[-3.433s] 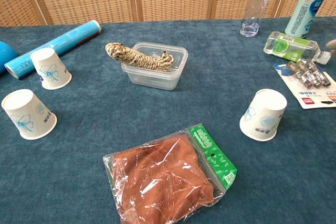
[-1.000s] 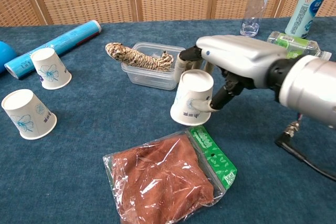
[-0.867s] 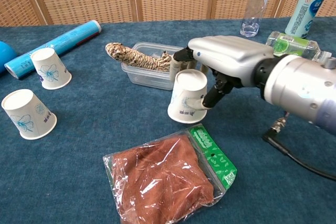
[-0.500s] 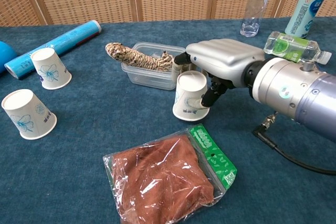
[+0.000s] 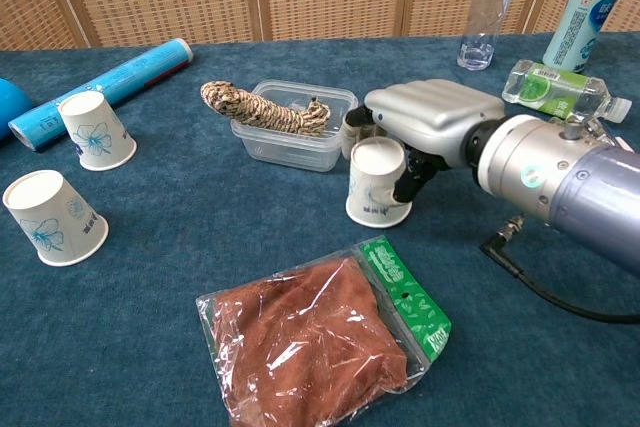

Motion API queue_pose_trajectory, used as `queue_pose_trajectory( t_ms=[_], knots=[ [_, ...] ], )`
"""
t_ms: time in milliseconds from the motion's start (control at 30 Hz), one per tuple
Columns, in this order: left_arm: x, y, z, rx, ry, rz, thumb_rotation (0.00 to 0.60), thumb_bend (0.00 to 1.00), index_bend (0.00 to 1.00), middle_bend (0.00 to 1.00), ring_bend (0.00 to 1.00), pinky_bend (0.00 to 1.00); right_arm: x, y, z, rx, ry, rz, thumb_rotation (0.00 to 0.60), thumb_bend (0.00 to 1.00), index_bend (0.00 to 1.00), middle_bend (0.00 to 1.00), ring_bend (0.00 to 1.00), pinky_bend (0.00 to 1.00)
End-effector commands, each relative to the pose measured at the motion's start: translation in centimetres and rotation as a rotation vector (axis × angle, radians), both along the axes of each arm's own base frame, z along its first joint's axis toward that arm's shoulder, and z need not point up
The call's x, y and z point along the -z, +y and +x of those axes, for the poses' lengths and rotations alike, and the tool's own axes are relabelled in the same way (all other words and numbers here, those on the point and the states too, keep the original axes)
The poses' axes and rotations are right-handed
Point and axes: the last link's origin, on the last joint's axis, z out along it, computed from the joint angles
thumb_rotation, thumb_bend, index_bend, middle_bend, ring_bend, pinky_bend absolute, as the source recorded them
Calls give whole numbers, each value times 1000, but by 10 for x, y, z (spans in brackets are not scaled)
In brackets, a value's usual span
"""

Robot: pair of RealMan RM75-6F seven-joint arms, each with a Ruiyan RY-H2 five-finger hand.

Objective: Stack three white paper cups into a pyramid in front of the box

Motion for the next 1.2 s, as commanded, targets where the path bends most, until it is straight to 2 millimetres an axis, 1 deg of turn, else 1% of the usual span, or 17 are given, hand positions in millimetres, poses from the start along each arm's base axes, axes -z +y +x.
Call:
queue_pose_trajectory(
  t_ms=[33, 133, 200, 300, 367, 467, 567, 800, 900, 1000, 1133, 1200],
  knots=[
    [0, 0, 0, 0, -1, 0, 600, 346, 0, 0, 0, 0, -1, 3, 0, 6, -6, 10, 600, 223, 246, 341, 266, 354],
    [0, 0, 0, 2, 0, 0, 600, 346, 0, 0, 0, 0, -2, 5, 0, -5, -9, 19, 600, 96, 98, 313, 248, 355],
    [0, -1, 1, 3, 1, 0, 600, 347, 0, 0, 0, 0, -3, 8, 1, 2, -22, 39, 600, 39, 18, 268, 227, 355],
    [1, -1, 1, 3, 2, -1, 600, 347, 0, 0, 0, 0, -7, 10, 5, -12, -38, 46, 600, 6, 0, 210, 203, 354],
    [0, -1, 1, 2, 1, 0, 600, 347, 0, 0, 0, 0, -11, 14, 8, -27, -58, 48, 600, 0, 0, 190, 202, 354],
    [0, -1, 0, 0, 0, 2, 600, 346, 0, 0, 0, 0, -20, 17, 13, -59, -86, 34, 600, 0, 0, 182, 201, 354],
    [-1, -1, 0, 1, -3, 3, 600, 347, 0, 0, 0, 0, -32, 18, 10, -91, -112, 2, 600, 0, 0, 183, 201, 355],
    [1, -2, 1, 2, 2, -2, 600, 347, 0, 0, 0, 0, -66, 5, -17, -97, -199, -79, 600, 0, 0, 196, 201, 354],
    [3, -2, 2, 3, 6, -4, 600, 346, 0, 0, 0, 0, -85, -1, -28, -95, -228, -117, 600, 0, 0, 200, 202, 354],
    [4, -2, 2, 1, 7, -7, 600, 347, 0, 0, 0, 0, -105, -2, -43, -88, -250, -151, 600, 0, 0, 200, 201, 353],
    [5, -2, 1, -10, 3, -13, 600, 347, 0, 0, 0, 0, -133, 2, -73, -63, -255, -195, 600, 0, 14, 203, 201, 354],
    [4, 2, 2, -9, -2, -13, 600, 346, 0, 0, 0, 0, -147, 7, -93, -40, -257, -219, 600, 0, 15, 204, 201, 354]
  ],
)
